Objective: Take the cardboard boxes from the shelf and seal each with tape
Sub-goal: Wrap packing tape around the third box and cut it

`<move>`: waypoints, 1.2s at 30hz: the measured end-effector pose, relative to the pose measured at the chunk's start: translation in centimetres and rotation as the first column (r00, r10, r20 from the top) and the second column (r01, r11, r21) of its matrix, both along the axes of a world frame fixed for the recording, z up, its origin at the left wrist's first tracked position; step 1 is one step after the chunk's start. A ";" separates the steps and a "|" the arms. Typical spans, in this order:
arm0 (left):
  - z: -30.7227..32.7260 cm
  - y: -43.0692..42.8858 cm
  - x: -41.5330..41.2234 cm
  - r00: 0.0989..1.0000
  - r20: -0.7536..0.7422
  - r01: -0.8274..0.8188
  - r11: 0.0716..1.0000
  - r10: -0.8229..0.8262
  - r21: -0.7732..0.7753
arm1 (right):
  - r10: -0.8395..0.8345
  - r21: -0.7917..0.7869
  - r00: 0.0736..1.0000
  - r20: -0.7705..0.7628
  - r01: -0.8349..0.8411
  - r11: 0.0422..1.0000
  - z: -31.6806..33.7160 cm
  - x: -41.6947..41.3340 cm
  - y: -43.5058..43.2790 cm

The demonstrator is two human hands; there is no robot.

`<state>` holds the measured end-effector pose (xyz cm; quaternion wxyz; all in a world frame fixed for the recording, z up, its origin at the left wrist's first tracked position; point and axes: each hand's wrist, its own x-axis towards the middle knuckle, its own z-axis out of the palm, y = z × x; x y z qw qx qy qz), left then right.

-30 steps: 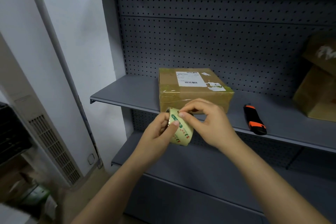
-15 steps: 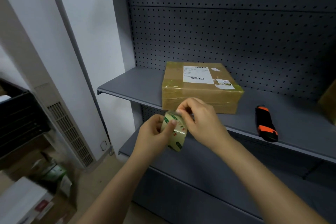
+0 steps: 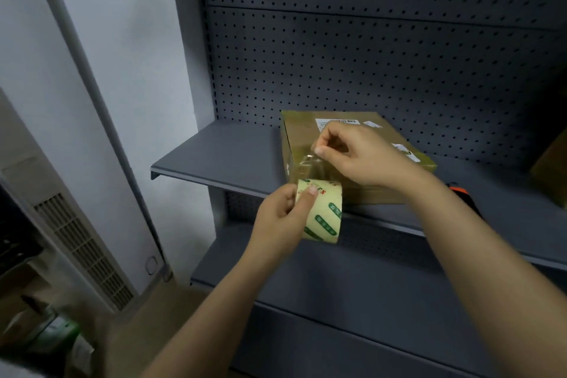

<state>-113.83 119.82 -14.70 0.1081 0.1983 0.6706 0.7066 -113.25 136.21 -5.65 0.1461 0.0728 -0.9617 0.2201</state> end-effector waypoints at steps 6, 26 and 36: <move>-0.6 0.3 -1.2 0.987 0.157 -0.035 0.998 0.042 -0.045 | -0.034 0.029 0.999 -0.015 0.035 0.999 0.8 -1.2 -1.3; 0.2 1.6 -2.5 0.967 0.246 -0.076 0.997 0.071 0.010 | -0.001 -0.166 0.991 0.137 0.024 0.986 -0.4 -6.4 1.7; 0.2 1.0 -3.2 0.967 0.250 -0.048 0.999 0.043 0.015 | -0.036 -0.138 0.991 0.128 0.053 0.989 -1.0 -6.7 1.6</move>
